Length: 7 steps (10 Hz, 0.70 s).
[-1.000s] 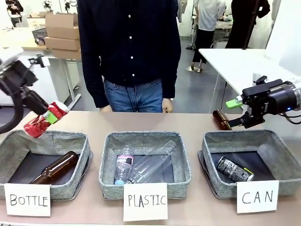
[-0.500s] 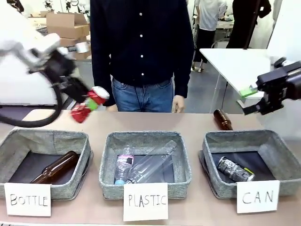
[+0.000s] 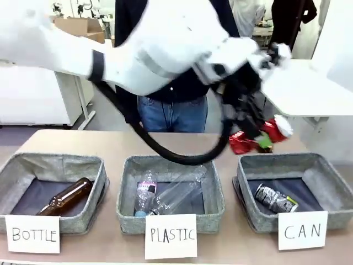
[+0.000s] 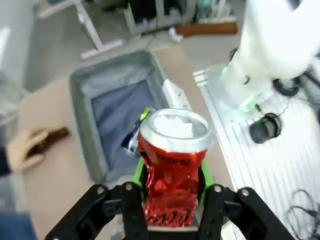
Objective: Sort the can waste into the basket.
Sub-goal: Pick up the can waste from the table and place it in the right Fabric basket.
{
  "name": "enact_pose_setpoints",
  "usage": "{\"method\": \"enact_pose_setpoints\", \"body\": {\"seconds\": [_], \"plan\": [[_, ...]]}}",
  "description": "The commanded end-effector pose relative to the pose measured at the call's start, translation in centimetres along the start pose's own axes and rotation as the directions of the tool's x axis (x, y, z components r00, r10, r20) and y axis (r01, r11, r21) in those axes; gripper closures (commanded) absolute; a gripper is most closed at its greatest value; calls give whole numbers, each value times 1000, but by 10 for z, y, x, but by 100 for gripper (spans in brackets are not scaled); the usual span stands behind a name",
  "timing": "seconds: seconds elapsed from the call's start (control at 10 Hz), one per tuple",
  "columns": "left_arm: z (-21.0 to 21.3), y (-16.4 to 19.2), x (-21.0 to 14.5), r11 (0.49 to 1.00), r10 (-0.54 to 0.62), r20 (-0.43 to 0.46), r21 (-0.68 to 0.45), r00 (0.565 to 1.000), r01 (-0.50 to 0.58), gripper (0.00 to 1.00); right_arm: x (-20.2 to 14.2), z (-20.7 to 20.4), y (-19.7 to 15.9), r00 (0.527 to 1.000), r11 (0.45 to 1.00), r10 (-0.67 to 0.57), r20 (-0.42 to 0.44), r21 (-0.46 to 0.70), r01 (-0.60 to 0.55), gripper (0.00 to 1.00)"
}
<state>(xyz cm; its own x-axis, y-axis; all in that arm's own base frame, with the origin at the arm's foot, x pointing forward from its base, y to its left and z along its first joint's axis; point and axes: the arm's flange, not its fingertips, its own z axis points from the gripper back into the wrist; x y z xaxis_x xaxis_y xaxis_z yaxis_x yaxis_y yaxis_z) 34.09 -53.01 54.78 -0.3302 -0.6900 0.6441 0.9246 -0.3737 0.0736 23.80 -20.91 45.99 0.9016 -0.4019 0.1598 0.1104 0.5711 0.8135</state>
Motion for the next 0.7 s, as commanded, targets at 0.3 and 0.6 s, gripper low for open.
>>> {"method": "enact_pose_setpoints", "body": {"seconds": [0.3,0.6], "plan": [[-78,28,8,999,-33,6,10,999,33,56,0,0,0,1000,1000,0,0,0,0,0],[-107,52,1,1000,-17,22,15,1000,17,56,0,0,0,1000,1000,0,0,0,0,0]]}}
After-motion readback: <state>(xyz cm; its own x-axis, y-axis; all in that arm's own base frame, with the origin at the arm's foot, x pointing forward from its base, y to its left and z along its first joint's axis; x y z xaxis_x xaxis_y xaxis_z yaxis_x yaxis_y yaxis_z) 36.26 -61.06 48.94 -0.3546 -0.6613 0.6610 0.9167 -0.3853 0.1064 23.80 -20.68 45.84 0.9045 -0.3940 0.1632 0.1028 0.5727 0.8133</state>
